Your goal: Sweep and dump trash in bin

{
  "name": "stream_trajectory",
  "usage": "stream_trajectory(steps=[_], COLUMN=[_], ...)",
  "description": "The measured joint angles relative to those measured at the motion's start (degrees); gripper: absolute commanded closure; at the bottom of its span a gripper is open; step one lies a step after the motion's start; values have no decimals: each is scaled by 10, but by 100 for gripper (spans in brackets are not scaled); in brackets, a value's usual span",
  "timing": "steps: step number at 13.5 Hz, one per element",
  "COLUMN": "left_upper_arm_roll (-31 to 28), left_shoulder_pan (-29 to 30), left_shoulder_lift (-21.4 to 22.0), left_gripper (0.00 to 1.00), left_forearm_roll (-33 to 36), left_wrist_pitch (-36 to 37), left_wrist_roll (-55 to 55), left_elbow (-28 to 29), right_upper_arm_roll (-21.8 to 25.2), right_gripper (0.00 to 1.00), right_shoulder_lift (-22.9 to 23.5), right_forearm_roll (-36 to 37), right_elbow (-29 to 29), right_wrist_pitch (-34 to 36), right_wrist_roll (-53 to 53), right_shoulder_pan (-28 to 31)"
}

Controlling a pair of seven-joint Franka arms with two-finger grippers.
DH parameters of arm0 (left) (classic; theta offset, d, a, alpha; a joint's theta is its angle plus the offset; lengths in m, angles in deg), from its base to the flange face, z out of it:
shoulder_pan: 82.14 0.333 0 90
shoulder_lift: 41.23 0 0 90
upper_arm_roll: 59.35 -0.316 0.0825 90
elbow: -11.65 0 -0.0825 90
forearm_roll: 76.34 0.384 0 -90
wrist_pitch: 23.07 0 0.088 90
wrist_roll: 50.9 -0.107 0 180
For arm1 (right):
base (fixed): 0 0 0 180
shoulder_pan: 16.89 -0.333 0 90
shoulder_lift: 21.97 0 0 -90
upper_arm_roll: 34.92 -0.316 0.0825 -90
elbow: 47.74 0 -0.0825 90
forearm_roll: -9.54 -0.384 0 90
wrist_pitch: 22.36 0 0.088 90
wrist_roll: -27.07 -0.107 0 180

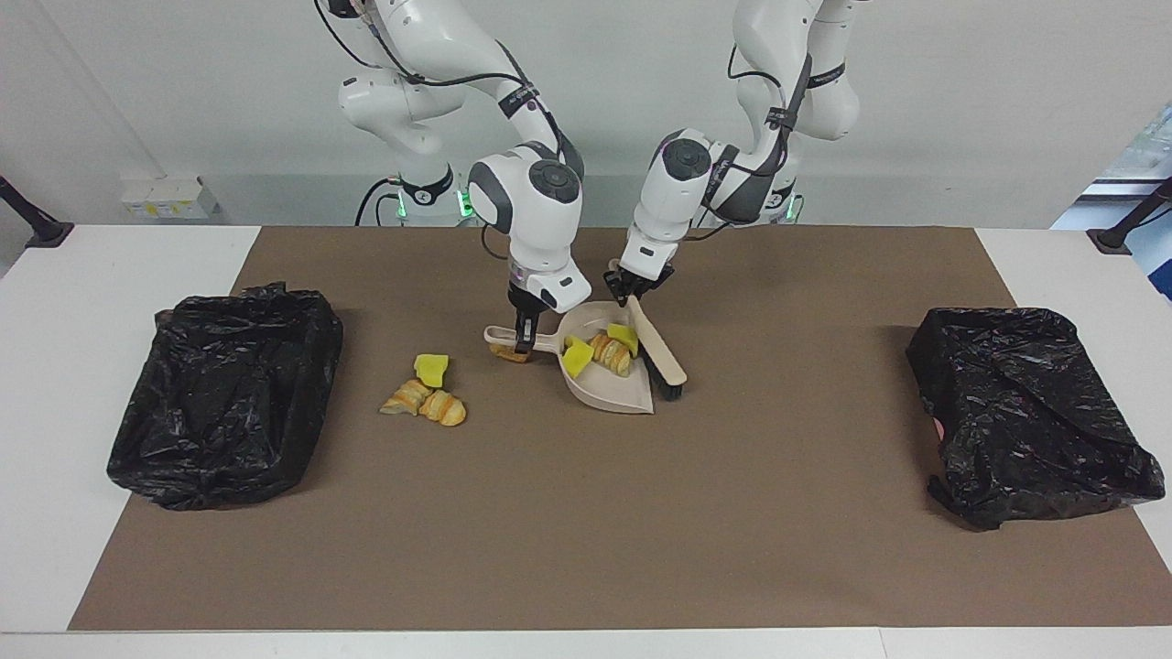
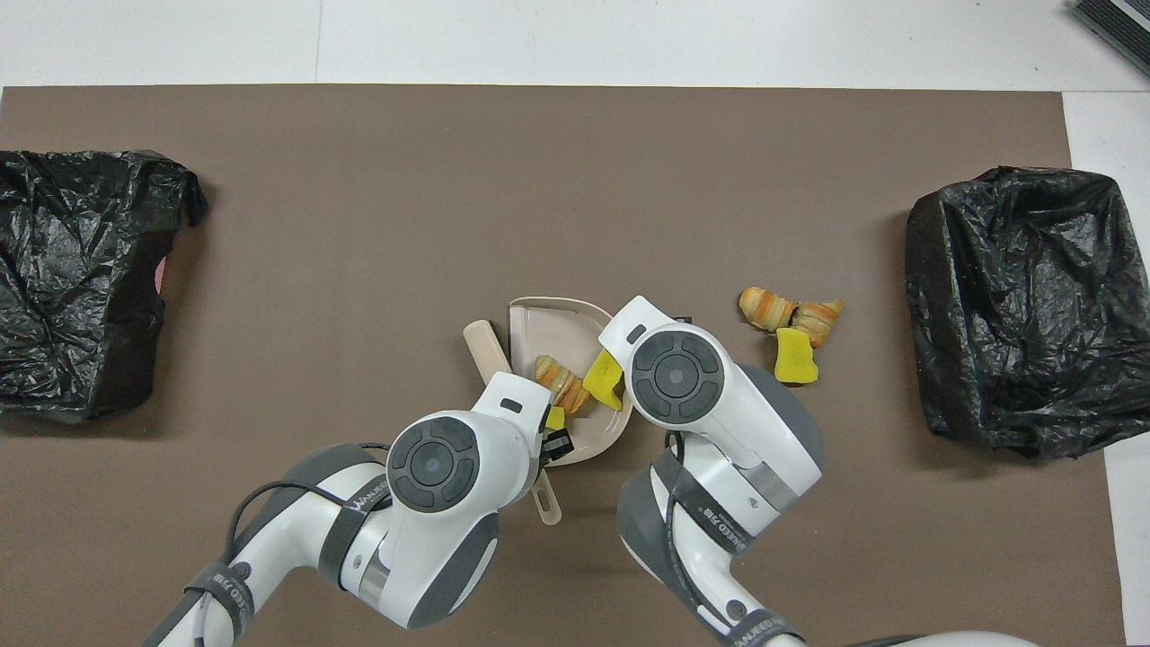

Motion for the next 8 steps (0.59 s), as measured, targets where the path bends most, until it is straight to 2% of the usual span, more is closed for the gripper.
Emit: stream_trajectory(steps=[4,8], left_upper_arm_roll=[7,-1], left_shoulder_pan=[0,2], left_shoulder_lift=[-27,-18], left_gripper=[100,100], left_forearm_roll=[-1,-1], left_wrist_pitch=[24,148], left_wrist_roll=[-8,-55], left_elbow=[-56,-70], right_upper_arm_roll=[0,0], right_gripper=[100,100], right_shoulder_lift=[0,0], right_forearm_roll=[0,-1], right_elbow=[0,0], right_wrist_pitch=[0,0], right_wrist_roll=[0,0], right_shoulder_pan=[0,0])
